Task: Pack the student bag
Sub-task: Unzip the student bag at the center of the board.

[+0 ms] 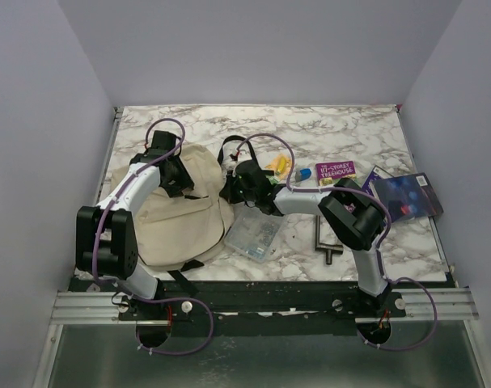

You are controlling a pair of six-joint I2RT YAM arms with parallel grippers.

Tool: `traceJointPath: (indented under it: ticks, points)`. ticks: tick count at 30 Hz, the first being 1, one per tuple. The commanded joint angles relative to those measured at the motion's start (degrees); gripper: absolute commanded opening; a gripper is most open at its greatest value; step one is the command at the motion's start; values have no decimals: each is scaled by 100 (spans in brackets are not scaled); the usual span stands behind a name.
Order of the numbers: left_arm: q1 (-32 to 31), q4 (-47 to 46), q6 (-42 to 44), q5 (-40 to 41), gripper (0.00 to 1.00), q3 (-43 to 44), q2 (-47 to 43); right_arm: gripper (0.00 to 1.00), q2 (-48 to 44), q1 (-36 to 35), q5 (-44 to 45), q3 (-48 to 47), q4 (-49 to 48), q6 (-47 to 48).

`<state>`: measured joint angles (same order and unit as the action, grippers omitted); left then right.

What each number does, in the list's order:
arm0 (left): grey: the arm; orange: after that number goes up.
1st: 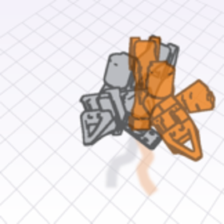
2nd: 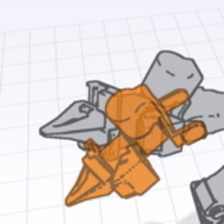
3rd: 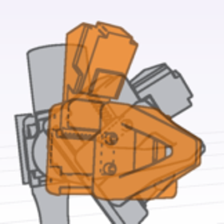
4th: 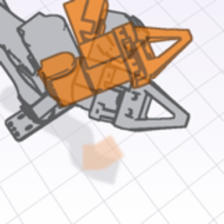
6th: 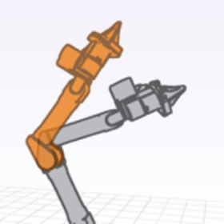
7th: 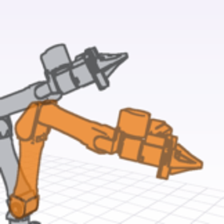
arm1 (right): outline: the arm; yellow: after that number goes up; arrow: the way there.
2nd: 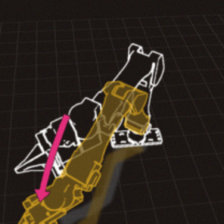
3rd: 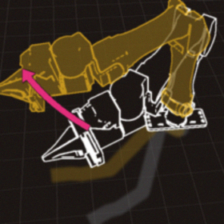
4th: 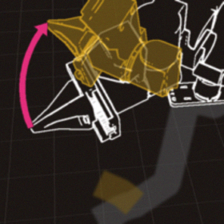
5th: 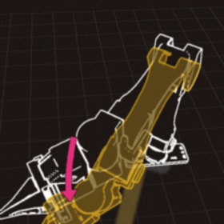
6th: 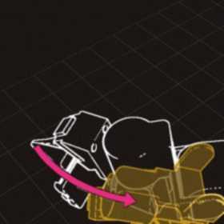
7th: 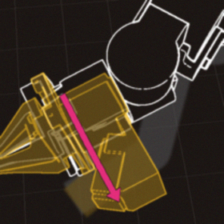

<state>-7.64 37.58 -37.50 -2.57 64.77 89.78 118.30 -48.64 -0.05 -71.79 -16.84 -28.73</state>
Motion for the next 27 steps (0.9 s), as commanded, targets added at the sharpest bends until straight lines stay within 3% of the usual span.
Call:
traceJointPath:
  ticks: [1, 6, 13, 21, 24, 27]
  points:
    - [21, -58, -46, -178, 40, 53, 16, 0, -309, -14, -164, 111, -406, -113]
    - [19, -65, -94, -148, 35, -140, -12, 1, -290, -15, -214, 77, -385, -154]
    - [28, -92, -234, -152, 43, -447, -58, 0, -320, -16, -109, 33, -349, -125]
    - [160, -450, -367, -789, 42, -422, 243, 0, -323, -15, -181, -2, -398, -212]
    - [255, -679, -399, -1093, 38, -432, 349, 1, -352, -17, -187, 100, -557, -304]
    - [306, -798, -399, -1153, 21, -526, 289, 1, -318, -19, -267, 44, -479, -331]
